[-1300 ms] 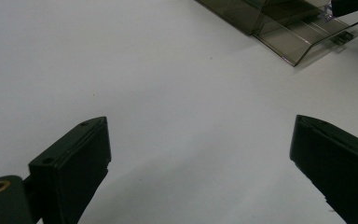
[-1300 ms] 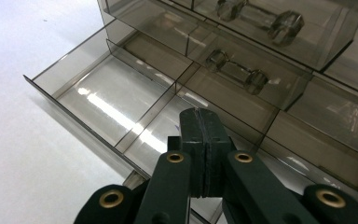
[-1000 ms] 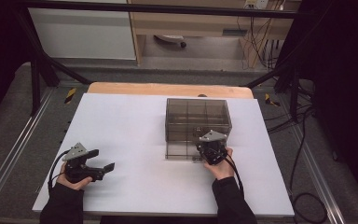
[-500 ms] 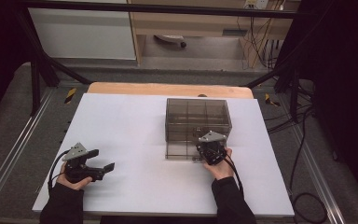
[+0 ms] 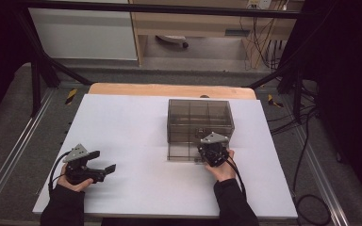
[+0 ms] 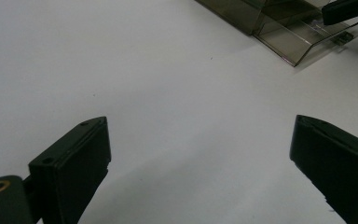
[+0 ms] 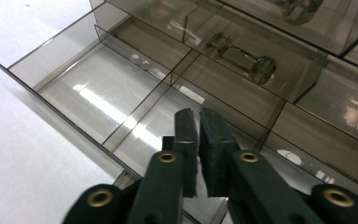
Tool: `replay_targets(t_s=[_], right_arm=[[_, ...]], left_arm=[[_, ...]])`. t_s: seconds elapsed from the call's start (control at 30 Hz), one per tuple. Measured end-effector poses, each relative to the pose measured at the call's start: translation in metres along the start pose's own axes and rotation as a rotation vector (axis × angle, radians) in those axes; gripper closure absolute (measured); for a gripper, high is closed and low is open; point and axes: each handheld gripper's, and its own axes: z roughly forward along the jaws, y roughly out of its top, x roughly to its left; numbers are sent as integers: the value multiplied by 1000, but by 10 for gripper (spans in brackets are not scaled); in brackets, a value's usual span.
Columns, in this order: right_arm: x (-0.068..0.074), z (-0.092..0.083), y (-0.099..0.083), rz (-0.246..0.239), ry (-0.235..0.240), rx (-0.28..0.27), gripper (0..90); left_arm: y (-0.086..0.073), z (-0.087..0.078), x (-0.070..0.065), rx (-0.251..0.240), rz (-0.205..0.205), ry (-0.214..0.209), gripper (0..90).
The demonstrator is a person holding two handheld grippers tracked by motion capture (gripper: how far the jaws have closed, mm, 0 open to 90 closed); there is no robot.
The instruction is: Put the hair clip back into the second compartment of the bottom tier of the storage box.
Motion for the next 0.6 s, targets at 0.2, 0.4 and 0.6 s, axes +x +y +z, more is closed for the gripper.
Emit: replay_targets(t_s=[0.2,0.4,0.6], right_arm=[[-1,-5,2,24,5,-22,754],[-1,-13,3,33,16,-50,597],[-1,-18,4,44,48,-62,423]], left_arm=[[0,0,0,0,-1,0,45],[0,0,0,1,1,1,46],[0,0,0,2,1,1,46]])
